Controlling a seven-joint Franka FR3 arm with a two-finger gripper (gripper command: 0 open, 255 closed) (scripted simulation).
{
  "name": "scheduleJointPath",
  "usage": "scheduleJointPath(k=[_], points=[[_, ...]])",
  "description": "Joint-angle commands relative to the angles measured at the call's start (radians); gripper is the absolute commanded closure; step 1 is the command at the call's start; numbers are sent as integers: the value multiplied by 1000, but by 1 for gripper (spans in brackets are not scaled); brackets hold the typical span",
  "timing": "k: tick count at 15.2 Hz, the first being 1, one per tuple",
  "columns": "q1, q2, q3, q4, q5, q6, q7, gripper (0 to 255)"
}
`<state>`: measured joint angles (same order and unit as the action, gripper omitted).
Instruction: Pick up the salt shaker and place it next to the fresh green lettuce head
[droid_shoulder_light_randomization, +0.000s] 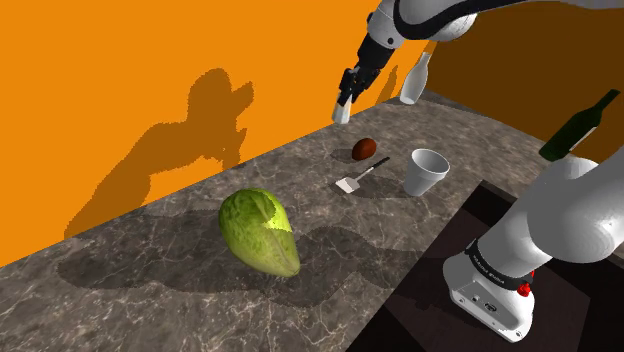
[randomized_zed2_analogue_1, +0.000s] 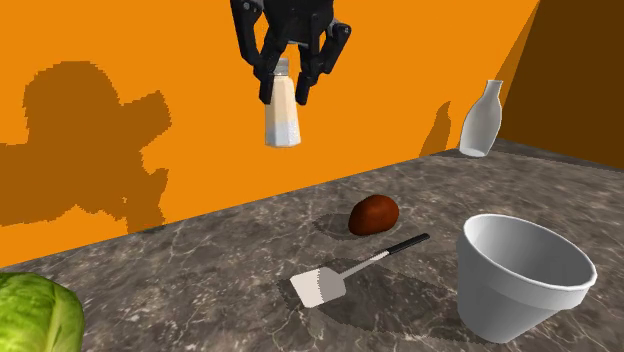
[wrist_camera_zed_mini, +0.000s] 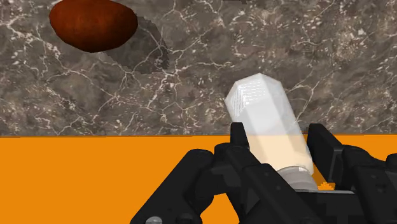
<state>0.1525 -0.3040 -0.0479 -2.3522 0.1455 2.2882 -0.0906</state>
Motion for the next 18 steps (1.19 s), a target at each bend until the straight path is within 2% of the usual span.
scheduleJointPath(k=[1,10,18], points=[[12,-47,31,-40,-4,-1,47,255],[88,-216,195,-184,22,-4,265,255],[172,-302,360,-230,73,-23,470,255]])
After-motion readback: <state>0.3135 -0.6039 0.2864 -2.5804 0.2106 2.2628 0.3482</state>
